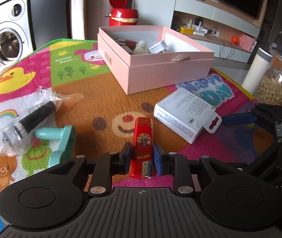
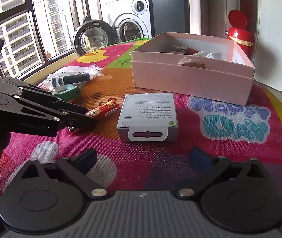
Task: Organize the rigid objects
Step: 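Grasp the red lighter with the left tool while the right tool grasps the white card box, then carry the red lighter and white card box into the pink box and open both tools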
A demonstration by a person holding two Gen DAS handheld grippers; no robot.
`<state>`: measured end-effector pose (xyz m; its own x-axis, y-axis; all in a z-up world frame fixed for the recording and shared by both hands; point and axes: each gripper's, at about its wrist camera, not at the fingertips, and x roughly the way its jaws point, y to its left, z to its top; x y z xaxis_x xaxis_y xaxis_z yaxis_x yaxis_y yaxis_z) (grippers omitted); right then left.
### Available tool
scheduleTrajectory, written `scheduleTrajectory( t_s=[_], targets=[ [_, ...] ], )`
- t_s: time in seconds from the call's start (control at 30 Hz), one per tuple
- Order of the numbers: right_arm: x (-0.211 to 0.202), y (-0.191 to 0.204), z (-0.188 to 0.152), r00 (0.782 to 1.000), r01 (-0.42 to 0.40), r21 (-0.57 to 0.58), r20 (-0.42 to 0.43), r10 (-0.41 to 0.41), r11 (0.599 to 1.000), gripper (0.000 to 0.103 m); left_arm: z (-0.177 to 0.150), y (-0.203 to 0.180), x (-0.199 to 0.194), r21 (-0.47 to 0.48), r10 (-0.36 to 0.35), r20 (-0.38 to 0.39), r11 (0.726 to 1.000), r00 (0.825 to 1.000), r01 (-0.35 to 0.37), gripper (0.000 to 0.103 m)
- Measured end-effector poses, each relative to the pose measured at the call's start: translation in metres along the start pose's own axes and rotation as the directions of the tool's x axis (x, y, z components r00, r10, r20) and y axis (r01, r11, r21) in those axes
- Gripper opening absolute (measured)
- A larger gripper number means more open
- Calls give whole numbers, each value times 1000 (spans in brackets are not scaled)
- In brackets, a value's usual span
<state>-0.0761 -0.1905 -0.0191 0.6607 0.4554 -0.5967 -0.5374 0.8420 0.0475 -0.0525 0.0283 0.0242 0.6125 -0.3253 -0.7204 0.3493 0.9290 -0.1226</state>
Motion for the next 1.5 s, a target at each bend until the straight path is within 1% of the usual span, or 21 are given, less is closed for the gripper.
scheduleTrajectory(
  t_s=[0.07,0.1,0.2,0.23,0.37,0.57,0.7,0.73,0.77,0.83,0.9,0.97,1.0,1.1,1.2,1.3,1.37,1.43,1.5],
  targets=[
    [3,4,3,999,19,-29,-31,-19,999,103,6,1,5,-47,7,-3,999,1000,-7,28],
    [4,5,5,999,23,-37,-42,-25,999,103,8,0,8,-50,17,-1,999,1000,-17,28],
    [3,5,2,999,23,-45,-33,-24,999,103,9,-11,12,4,60,6,998,998,-60,28],
    [2,5,1,1000,20,-49,-23,-21,999,103,9,-12,12,5,66,8,998,998,-66,28],
    [0,2,-1,1000,8,-35,2,-8,999,103,11,-8,14,-16,56,14,998,998,-56,28],
    [2,5,0,999,32,-43,0,-32,999,103,5,-15,17,41,69,75,997,995,-72,27],
    [4,2,11,998,61,-18,2,-61,998,94,-7,-12,3,62,50,73,997,996,-55,27],
    [5,0,15,998,64,-8,9,-64,998,94,-11,-11,-1,61,46,75,997,996,-51,27],
    [8,-3,19,998,66,6,14,-66,998,94,-17,-9,-6,55,44,78,997,996,-48,27],
    [15,-6,27,998,61,22,16,-61,998,88,-24,-7,-14,47,45,79,998,996,-48,27],
    [22,-6,34,999,53,15,11,-53,998,85,-29,-8,-20,49,46,80,998,996,-50,27],
    [28,-4,39,999,53,-1,3,-53,999,79,-34,-9,-22,53,49,88,997,995,-53,27],
    [31,-2,41,999,52,-17,-3,-52,998,69,-35,-10,-23,59,52,94,997,994,-57,27],
    [27,7,43,998,57,-93,-23,-59,994,69,-37,-14,-24,82,58,100,994,993,-67,27],
    [9,12,42,998,46,-161,-26,-51,986,69,-38,-16,-27,95,29,85,995,996,-37,27],
    [-18,10,46,999,49,-190,16,-47,981,69,-35,-19,-30,90,-19,79,996,997,12,27],
    [-42,6,53,995,77,-185,82,-63,980,69,-27,-22,-34,98,-53,96,994,994,43,27],
    [-68,-3,66,982,118,-153,168,-92,981,69,-12,-25,-40,114,-76,127,992,989,62,27],
    [-87,-10,76,963,155,-119,240,-123,981,69,12,-28,-47,138,-85,185,989,979,60,27]
  ],
)
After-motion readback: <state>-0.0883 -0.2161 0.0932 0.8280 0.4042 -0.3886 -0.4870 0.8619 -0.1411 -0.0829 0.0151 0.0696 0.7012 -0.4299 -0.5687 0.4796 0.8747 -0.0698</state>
